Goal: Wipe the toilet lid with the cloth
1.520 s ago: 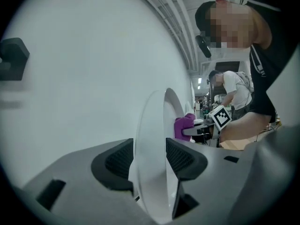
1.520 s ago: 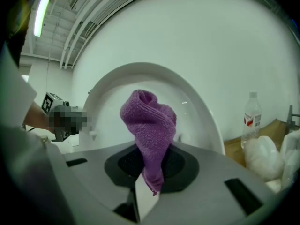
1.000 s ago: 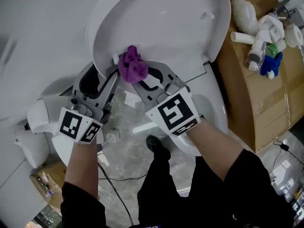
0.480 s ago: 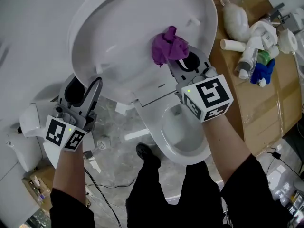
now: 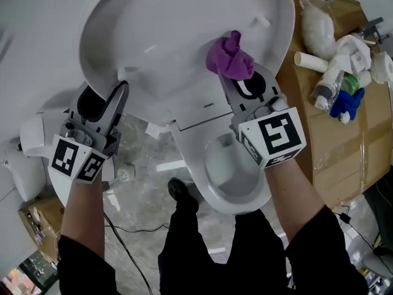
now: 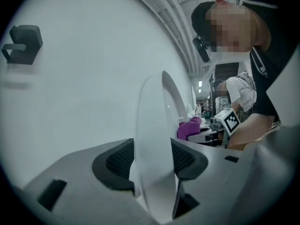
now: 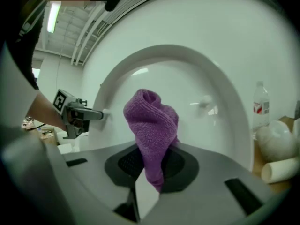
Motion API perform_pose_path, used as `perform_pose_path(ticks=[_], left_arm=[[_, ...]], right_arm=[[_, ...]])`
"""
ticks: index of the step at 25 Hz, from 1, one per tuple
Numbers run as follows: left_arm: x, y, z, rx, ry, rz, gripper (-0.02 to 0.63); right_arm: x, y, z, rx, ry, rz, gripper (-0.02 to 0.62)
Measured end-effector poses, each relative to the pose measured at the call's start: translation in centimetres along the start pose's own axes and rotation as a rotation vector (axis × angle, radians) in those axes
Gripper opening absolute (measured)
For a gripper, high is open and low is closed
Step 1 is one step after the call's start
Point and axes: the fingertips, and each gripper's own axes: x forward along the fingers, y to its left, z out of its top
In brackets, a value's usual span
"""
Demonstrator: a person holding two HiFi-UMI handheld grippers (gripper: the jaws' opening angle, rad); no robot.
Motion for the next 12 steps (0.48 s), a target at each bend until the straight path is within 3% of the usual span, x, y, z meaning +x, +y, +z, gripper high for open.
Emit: perform_pose_path(ticks=[5, 9, 12], left_arm=[[-0.1, -0.1, -0.5, 0.001, -0.02, -0.031, 0.224], [-0.3, -0.5, -1.1, -0.007, -0.038, -0.062, 0.23], [-0.3, -0.5, -1.4, 0.003, -0.025, -0.079, 0.23]], right_arm=[[3.1, 10.8, -2.0, -0.018, 0.027, 0.184, 0.066], [5.6, 15.2, -3.8, 0.005, 0.032, 0.234, 0.066], [7.0, 16.2, -4.2, 0.0, 0.026, 0.241, 0.066]])
